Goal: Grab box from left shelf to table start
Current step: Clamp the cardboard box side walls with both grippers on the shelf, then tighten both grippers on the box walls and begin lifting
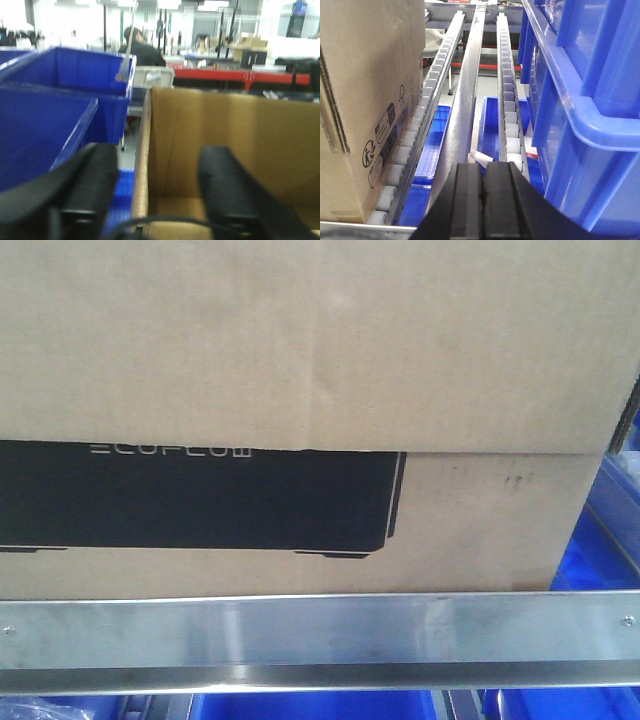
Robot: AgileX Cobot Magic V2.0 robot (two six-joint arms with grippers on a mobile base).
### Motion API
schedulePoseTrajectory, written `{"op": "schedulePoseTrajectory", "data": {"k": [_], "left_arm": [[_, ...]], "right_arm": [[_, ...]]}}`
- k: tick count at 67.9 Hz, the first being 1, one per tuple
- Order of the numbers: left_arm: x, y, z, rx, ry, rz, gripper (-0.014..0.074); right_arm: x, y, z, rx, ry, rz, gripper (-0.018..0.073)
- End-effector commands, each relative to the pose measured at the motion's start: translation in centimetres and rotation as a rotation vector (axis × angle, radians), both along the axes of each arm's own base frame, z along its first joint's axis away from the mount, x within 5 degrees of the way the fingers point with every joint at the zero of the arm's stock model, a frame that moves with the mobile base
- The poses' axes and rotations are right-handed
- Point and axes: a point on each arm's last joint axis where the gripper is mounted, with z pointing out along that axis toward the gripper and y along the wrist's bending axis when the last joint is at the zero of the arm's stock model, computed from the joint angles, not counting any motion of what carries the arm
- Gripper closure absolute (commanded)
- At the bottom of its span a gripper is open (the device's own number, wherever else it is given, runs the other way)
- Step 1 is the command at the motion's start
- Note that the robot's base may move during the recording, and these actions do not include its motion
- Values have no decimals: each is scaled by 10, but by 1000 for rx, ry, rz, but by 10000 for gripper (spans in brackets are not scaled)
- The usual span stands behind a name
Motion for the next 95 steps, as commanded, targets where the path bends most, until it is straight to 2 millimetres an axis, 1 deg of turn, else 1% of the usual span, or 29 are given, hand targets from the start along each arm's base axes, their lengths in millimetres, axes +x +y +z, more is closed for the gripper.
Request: {"op": "schedulePoseTrajectory", "data": {"k": [1,4,13,20,26,30,32,33,43,50,56,61,66,75,78,81,83,84,85,86,87,88,89,90,93,95], "left_arm": [[8,-1,25,-6,-34,0,223],[14,-1,33,-4,4,2,237],[37,-2,56,9,213,10,260],[64,-3,72,28,388,22,260],[89,-3,79,58,540,46,260],[107,-3,83,69,617,55,260],[110,-3,87,70,634,57,260],[115,-4,88,71,646,58,260],[147,-5,87,80,780,65,260],[168,-6,77,94,876,74,260],[181,-7,67,99,925,75,260],[190,-8,59,103,967,75,260],[195,-8,53,106,1002,76,260],[197,-8,51,108,1020,76,260],[197,-8,50,108,1021,76,260],[197,-8,50,108,1021,76,260],[197,-8,50,108,1021,76,260],[197,-8,50,108,1021,76,260],[197,-8,50,108,1021,76,260],[197,-8,50,108,1021,76,260],[197,-8,50,108,1021,76,260],[197,-8,50,108,1021,76,260],[197,-8,50,108,1021,76,260],[197,-8,50,108,1021,76,260],[197,-8,50,108,1023,76,260],[197,-8,50,108,1023,76,260]], "right_arm": [[-1,0,8,-10,-101,2,503],[-1,0,8,-10,-101,2,503],[-1,0,8,-10,-101,2,503],[-1,0,8,-10,-101,2,503],[-1,0,8,-10,-101,2,503],[-1,0,8,-10,-101,2,503],[-1,0,8,-10,-101,2,503],[-1,0,8,-10,-101,2,503],[-1,0,9,-10,-103,2,503],[-1,0,9,-10,-112,2,503],[-1,0,13,-9,-145,3,503],[-1,0,16,-8,-184,3,503],[-2,0,22,-2,-221,3,503],[-7,0,44,10,-237,3,492],[-10,0,56,10,-234,3,451],[-14,0,67,10,-235,3,379],[-16,0,74,10,-232,3,312],[-18,0,80,10,-240,3,256],[-18,0,82,10,-233,3,236],[-20,-1,87,10,-233,3,174],[-21,-1,91,10,-234,3,134],[-21,-1,93,10,-231,3,114],[-22,-1,98,10,-237,3,59],[-23,-1,102,10,-230,3,25],[-24,-1,113,9,-218,3,-58],[-23,-1,120,9,-197,4,-83]]}}
